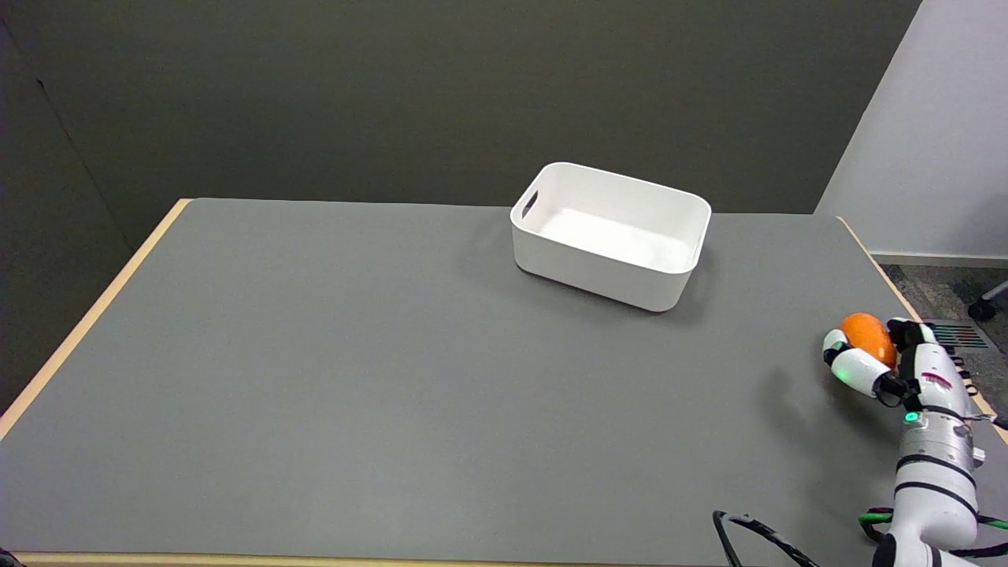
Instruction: Pick up mango.
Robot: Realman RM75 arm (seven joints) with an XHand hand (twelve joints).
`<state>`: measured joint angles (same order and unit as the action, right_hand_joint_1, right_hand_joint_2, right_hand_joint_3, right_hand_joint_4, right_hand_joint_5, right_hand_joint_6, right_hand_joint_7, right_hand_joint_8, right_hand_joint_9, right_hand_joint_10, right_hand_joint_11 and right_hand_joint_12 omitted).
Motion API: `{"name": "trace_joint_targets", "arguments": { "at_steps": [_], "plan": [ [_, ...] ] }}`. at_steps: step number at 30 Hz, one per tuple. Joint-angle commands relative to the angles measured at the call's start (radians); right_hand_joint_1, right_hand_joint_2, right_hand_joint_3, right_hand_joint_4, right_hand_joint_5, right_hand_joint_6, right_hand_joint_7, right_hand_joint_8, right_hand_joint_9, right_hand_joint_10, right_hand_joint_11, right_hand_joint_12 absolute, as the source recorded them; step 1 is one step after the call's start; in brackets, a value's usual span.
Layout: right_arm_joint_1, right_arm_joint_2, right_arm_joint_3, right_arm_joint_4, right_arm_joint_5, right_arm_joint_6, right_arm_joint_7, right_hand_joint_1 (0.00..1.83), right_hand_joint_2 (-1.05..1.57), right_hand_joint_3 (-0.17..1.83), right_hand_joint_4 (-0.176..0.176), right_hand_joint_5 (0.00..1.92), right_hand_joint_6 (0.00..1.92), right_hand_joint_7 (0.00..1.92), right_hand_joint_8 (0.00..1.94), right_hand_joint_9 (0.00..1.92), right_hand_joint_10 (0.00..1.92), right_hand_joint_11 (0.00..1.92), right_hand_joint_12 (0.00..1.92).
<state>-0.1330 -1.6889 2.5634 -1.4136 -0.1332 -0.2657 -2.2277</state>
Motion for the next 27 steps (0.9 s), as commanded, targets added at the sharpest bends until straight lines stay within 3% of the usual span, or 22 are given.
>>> {"name": "trace_joint_targets", "arguments": {
  "at_steps": [1,5,9,11,12,13,14,15,16,17,18,20,23,27],
  "plan": [
    [0.044,0.043,-0.014,-0.019,-0.165,0.201,0.001,0.55,0.62,0.84,-0.176,0.17,0.53,0.22,0.58,0.12,0.87,0.15,1.45],
    [0.044,0.057,-0.034,-0.045,-0.199,0.240,0.001,0.55,0.62,0.84,-0.176,0.17,0.54,0.23,0.58,0.13,0.88,0.16,1.47],
    [0.044,0.074,-0.058,-0.042,-0.281,0.186,0.001,0.56,0.65,0.80,-0.176,0.18,0.54,0.26,0.60,0.14,0.93,0.20,1.49],
    [0.044,0.077,-0.061,-0.032,-0.321,0.131,0.001,0.65,0.67,0.83,-0.176,0.21,0.58,0.35,0.69,0.22,1.02,0.31,1.61],
    [0.044,0.078,-0.060,-0.027,-0.330,0.109,0.001,0.81,0.77,0.76,-0.176,0.25,0.68,0.42,0.93,0.35,1.12,0.35,1.71],
    [0.044,0.080,-0.057,-0.020,-0.333,0.063,0.001,1.14,1.02,0.56,-0.176,0.36,0.92,0.53,1.52,0.60,1.32,0.36,1.86],
    [0.044,0.081,-0.055,-0.016,-0.326,0.025,0.001,1.23,1.16,0.41,-0.176,0.40,1.12,0.59,1.76,0.69,1.47,0.35,1.92],
    [0.045,0.081,-0.054,-0.013,-0.315,-0.015,0.001,1.18,1.23,0.31,-0.176,0.40,1.30,0.61,1.80,0.70,1.58,0.34,1.92],
    [0.046,0.081,-0.051,-0.008,-0.283,-0.079,0.001,1.13,1.30,0.20,-0.176,0.40,1.48,0.63,1.84,0.71,1.69,0.32,1.92],
    [0.047,0.081,-0.048,-0.003,-0.239,-0.135,0.001,1.12,1.31,0.17,-0.176,0.42,1.53,0.64,1.86,0.74,1.81,0.40,1.92],
    [0.047,0.083,-0.048,0.005,-0.182,-0.194,0.001,1.12,1.31,0.16,-0.176,0.44,1.50,0.65,1.85,0.78,1.91,0.52,1.92],
    [0.050,0.089,-0.056,0.035,0.006,-0.381,0.001,1.13,1.33,0.12,-0.176,0.45,1.49,0.63,1.89,0.80,1.92,0.66,1.92],
    [0.039,0.120,-0.153,0.070,0.323,-0.634,0.029,1.12,1.17,0.43,-0.176,0.53,1.70,0.58,1.77,0.93,1.92,0.67,1.92],
    [-0.035,0.177,-0.304,-0.002,0.463,-0.780,0.148,1.13,1.12,0.49,-0.176,0.56,1.67,0.61,1.75,1.01,1.92,0.76,1.92]
  ]
}}
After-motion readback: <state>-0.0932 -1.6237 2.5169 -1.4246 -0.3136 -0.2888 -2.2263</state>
